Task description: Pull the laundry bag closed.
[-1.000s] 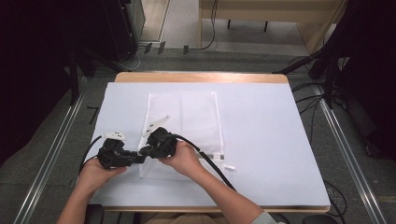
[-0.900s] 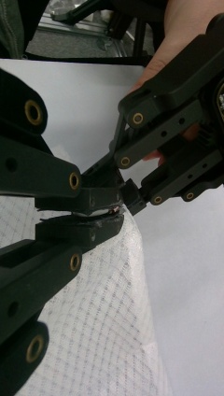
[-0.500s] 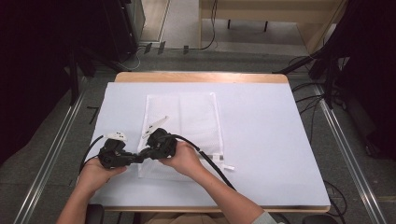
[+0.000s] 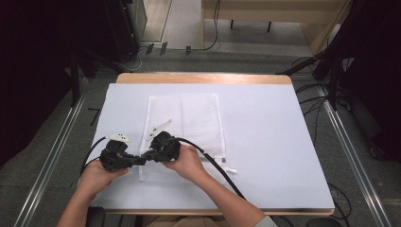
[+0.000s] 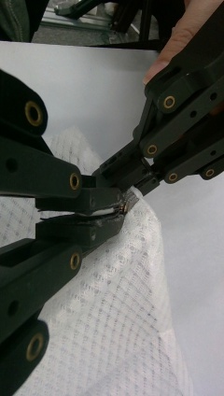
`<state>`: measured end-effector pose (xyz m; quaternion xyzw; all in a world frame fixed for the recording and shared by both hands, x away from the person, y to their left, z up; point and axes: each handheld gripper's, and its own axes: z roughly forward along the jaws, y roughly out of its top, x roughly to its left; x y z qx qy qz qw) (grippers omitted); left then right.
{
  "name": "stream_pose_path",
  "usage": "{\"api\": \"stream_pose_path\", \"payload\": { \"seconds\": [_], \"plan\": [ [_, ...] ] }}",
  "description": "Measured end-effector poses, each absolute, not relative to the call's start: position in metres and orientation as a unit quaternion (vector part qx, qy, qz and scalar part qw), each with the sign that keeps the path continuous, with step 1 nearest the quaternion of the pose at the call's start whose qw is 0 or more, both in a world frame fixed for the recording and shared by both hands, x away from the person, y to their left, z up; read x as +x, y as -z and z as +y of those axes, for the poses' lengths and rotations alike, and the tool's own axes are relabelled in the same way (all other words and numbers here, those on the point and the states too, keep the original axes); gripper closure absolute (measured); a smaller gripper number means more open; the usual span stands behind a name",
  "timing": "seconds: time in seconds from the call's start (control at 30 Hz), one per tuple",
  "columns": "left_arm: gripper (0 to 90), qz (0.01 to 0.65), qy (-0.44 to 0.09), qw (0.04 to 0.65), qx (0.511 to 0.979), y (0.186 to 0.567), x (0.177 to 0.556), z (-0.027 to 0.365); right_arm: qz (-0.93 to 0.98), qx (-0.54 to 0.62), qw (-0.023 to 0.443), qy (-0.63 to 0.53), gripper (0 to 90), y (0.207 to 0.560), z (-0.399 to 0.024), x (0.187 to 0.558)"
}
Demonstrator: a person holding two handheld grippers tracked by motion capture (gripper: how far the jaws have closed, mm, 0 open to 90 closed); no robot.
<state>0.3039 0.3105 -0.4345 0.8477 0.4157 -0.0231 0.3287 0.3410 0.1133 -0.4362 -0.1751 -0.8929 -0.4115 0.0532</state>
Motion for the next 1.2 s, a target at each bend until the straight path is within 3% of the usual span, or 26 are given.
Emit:
{"api": "stream_pose_path", "payload": {
  "seconds": [1.2],
  "plan": [
    [88.0,0.412,0.029,0.329,0.849,0.434,0.303,0.316,-0.896,-0.2,0.056,0.393,87.7,0.45,0.093,0.347]
  ]
}}
